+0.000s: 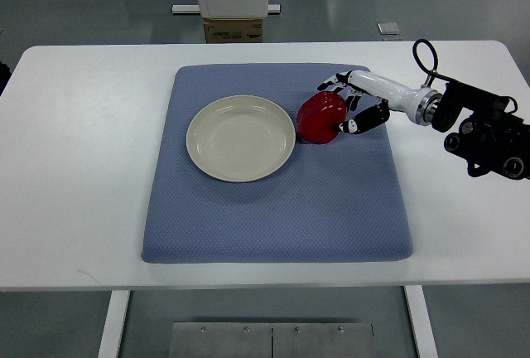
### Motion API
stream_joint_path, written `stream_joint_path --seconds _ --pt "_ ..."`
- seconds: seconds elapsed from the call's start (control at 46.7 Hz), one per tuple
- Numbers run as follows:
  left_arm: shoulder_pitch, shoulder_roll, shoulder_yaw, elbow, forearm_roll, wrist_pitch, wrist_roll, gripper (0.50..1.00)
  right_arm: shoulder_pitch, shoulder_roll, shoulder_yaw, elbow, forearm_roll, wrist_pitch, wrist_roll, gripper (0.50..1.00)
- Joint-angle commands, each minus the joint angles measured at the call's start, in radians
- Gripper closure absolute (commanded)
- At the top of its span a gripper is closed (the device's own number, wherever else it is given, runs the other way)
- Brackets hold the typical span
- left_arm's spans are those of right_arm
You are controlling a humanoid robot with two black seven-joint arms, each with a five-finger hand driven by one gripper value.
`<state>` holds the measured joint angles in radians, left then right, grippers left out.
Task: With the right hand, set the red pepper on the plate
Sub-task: 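Lift the red pepper with the right hand, then carry the pepper over the cream plate and lower it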
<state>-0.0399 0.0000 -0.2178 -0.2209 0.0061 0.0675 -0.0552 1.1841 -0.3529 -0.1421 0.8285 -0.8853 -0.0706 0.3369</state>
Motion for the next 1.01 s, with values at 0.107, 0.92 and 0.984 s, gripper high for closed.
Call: stream_joint_path --seconds 0.107,0.92,0.984 --pt "0.0 0.0 0.0 0.0 0.0 0.0 0.0 0.5 0.012 -0.006 0.001 0.0 0.0 0.0 0.001 1.0" --pt "0.0 0.0 0.0 0.0 0.0 0.0 0.0 0.5 0.109 -0.015 0.045 0.044 0.017 0.005 -0.041 1.0" --pt "0.0 0.0 0.0 0.0 0.0 0.0 0.0 0.5 0.111 -0.005 0.055 0.049 0.017 0.005 -0.052 1.0"
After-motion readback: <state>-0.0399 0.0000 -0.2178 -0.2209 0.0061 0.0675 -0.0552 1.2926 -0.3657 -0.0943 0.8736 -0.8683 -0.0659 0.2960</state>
